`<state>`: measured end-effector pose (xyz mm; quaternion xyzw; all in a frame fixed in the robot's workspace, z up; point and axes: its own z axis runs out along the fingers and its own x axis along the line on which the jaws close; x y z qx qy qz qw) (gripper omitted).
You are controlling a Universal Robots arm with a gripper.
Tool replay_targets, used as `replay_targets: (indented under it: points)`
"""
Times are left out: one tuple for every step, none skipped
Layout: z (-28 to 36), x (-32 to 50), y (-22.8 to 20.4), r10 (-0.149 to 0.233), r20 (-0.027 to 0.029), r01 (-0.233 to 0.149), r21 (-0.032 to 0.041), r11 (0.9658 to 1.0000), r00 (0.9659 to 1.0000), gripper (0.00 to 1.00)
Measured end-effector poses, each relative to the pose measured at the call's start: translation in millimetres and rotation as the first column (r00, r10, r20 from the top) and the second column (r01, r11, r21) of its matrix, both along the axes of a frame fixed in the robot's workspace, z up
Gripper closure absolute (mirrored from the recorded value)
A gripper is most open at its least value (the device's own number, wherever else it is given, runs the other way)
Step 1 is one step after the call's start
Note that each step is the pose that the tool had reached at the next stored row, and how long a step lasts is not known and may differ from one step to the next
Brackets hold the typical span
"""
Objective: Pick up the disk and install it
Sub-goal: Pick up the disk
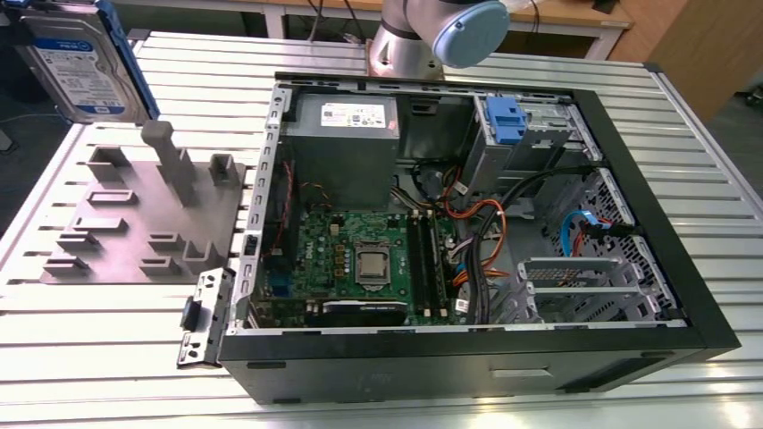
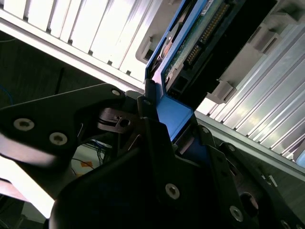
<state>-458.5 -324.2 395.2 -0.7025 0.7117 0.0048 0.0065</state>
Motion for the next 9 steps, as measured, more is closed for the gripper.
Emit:
replay_targets:
  points:
    - [0.2, 0.0, 0.0, 0.0, 0.0, 0.0, 0.0, 1.0, 1.0, 0.63]
    - [0.4, 0.0, 0.0, 0.0, 0.0, 0.0, 0.0, 1.0, 1.0, 0.63]
    - [0.7, 0.0, 0.0, 0.0, 0.0, 0.0, 0.0, 1.0, 1.0, 0.63]
    - [1.0, 0.0, 0.0, 0.0, 0.0, 0.0, 0.0, 1.0, 1.0, 0.63]
    - [1.1, 0.0, 0.0, 0.0, 0.0, 0.0, 0.0, 1.0, 1.0, 0.63]
    - [1.3, 0.0, 0.0, 0.0, 0.0, 0.0, 0.0, 1.0, 1.0, 0.63]
    - [1.5, 0.0, 0.0, 0.0, -0.0001, 0.0, 0.0, 1.0, 1.0, 0.63]
    - [1.6, 0.0, 0.0, 0.0, -0.0001, 0.0, 0.0, 1.0, 1.0, 0.63]
    - [2.6, 0.0, 0.0, 0.0, 0.0, 0.0, 0.0, 1.0, 1.0, 0.63]
